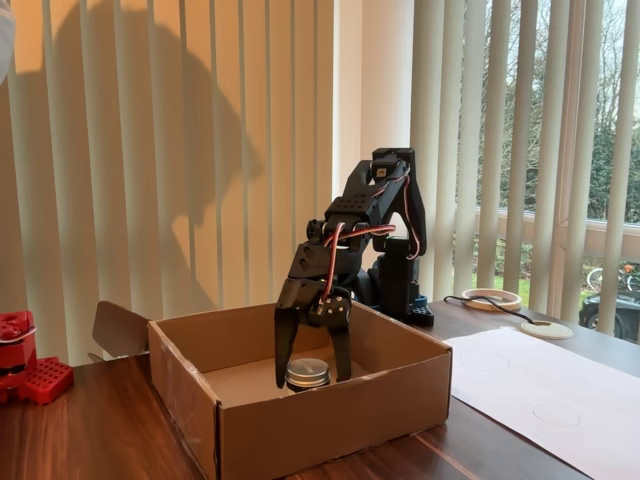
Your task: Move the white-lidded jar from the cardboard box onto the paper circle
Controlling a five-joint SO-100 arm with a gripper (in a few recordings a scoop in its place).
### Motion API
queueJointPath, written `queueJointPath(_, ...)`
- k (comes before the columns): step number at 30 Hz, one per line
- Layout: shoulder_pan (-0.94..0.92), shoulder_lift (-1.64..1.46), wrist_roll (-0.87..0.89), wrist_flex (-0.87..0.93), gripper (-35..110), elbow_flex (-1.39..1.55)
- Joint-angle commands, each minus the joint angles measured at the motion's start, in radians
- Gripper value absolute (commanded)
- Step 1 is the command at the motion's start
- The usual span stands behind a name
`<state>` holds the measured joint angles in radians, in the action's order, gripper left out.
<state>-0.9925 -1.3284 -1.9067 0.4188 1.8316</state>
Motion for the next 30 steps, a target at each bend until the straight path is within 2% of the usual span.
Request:
queueJointPath(1, -0.009, -0.137, -0.002, -0.015, 27, -0.018)
queueJointPath(13, -0.002, -0.160, 0.003, -0.018, 17, -0.003)
queueJointPath(15, -0.002, -0.163, -0.002, -0.020, 20, 0.000)
queueJointPath(20, -0.018, -0.167, -0.043, -0.020, 42, 0.006)
queueJointPath(30, -0.067, -0.238, -0.064, -0.020, 46, 0.041)
